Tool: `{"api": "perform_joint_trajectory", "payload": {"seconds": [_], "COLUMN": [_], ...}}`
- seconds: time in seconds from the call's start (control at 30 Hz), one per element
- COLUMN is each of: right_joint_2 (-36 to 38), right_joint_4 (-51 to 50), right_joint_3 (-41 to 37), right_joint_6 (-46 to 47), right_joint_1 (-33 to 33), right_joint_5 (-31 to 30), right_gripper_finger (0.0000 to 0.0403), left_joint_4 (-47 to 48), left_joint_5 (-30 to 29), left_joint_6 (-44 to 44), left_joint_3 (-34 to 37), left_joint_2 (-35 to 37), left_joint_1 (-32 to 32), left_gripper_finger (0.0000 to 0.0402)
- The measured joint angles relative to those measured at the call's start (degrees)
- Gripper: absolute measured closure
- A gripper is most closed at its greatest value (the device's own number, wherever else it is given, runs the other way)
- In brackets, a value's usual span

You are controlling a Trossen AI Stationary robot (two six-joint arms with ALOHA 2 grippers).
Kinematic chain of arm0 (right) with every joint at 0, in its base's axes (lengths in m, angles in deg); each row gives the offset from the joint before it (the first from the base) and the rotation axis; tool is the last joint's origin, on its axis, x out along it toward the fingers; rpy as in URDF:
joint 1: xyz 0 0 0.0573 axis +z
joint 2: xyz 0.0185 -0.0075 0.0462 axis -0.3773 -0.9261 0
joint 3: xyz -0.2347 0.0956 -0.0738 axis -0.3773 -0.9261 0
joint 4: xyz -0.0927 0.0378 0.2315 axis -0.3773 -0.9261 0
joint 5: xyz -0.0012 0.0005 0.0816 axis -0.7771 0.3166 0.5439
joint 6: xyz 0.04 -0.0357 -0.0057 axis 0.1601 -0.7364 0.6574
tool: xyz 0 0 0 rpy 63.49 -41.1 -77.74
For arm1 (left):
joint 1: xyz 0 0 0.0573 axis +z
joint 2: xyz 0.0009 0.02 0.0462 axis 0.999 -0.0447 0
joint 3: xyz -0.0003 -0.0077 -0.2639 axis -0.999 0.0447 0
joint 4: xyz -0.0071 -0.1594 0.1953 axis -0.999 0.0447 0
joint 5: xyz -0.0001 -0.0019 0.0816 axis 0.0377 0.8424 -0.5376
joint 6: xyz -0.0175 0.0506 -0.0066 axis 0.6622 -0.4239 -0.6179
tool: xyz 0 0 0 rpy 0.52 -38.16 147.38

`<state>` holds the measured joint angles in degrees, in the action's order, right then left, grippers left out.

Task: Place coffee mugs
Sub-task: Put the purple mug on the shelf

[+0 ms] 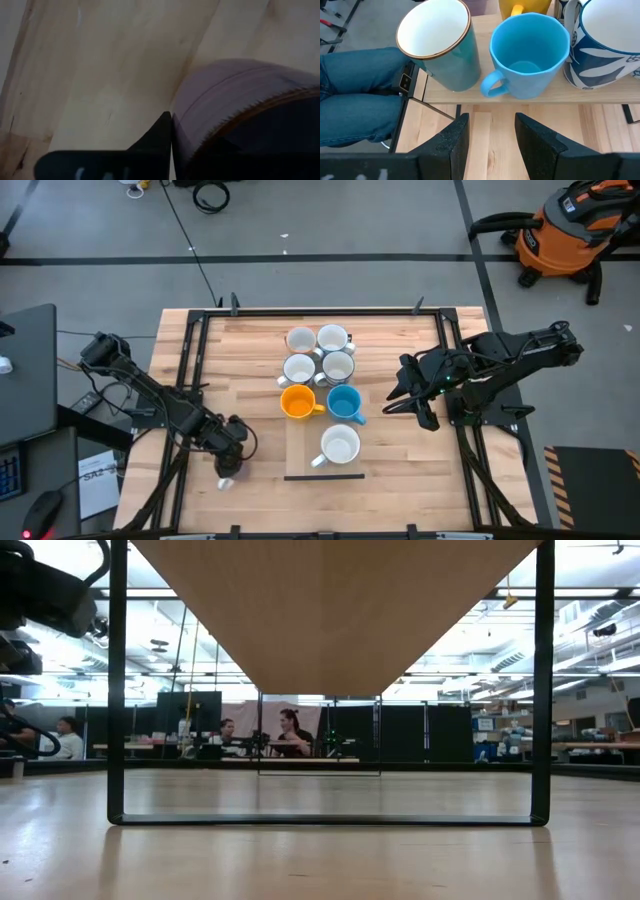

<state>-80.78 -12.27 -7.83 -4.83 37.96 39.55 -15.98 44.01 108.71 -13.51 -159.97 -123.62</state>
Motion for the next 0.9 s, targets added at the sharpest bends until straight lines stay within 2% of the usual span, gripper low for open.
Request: {"api": "perform_joint_trajectory", "payload": {"seconds": [0.4,0.67,0.9], "right_joint_2": [0.0,0.0,-0.02], "right_joint_4": [0.0,0.0,0.0], "right_joint_3": [0.0,0.0,0.0], "right_joint_6": [0.0,0.0,0.0], "right_joint_1": [0.0,0.0,0.0], "right_joint_5": [-0.02,-0.02,0.0], "right_gripper_finger": [0.0238,0.0238,0.0238], "left_joint_4": [2.47,15.09,18.16], "left_joint_5": [0.39,2.19,1.34], "left_joint_6": [-0.37,-0.48,-0.51], "left_joint_3": [-7.84,-21.34,-32.96], "left_joint_2": [0.0,0.0,0.0], "left_joint_1": [0.02,0.0,1.3], "left_gripper_finger": [0.0373,0.0375,0.0375]}}
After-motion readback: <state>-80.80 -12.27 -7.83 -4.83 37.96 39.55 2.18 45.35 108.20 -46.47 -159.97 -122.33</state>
